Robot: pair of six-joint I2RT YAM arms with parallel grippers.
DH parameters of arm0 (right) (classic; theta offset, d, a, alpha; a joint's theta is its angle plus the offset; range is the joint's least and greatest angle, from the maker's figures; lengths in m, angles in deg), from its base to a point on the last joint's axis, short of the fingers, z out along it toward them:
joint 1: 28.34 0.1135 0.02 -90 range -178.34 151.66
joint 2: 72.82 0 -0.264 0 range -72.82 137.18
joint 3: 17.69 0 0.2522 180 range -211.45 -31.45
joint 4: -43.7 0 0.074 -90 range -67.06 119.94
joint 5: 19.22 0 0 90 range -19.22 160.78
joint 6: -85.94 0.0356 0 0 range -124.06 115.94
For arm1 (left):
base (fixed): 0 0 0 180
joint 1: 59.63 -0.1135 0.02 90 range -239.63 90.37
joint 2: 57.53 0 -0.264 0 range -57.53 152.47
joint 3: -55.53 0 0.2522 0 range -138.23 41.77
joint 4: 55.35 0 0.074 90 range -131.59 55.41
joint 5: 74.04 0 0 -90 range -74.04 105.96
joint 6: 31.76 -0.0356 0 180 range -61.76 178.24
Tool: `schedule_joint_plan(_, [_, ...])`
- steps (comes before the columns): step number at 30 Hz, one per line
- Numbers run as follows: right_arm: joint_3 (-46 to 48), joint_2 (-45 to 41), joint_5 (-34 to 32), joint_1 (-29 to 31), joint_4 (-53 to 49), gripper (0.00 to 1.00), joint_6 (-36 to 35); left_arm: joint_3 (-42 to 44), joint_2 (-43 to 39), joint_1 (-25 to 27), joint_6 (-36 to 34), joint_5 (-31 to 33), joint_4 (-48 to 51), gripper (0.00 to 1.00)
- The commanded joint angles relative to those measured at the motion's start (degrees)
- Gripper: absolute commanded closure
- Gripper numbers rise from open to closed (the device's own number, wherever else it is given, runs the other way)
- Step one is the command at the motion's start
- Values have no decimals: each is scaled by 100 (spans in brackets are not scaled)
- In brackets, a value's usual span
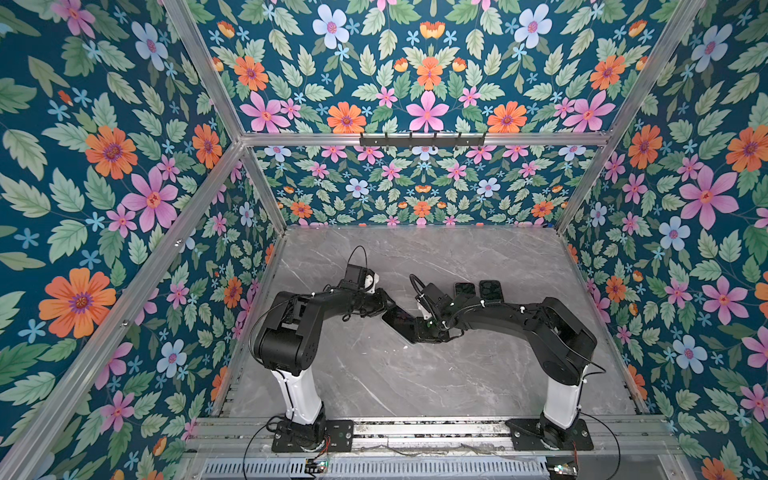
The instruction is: Put the phone into the phone case
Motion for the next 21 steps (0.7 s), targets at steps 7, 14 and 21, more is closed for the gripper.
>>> schedule_joint_plan(7, [-98, -15, -48, 38, 299, 72, 38, 155, -56, 47, -64, -131, 409, 67])
schedule_joint_plan(14, [-317, 132, -55, 100, 236, 73, 21, 214, -130, 72, -36, -171, 347, 68])
schedule_joint_plan(21, [-509, 299, -31, 144, 226, 73, 16, 251, -162, 75, -49, -165, 329, 68])
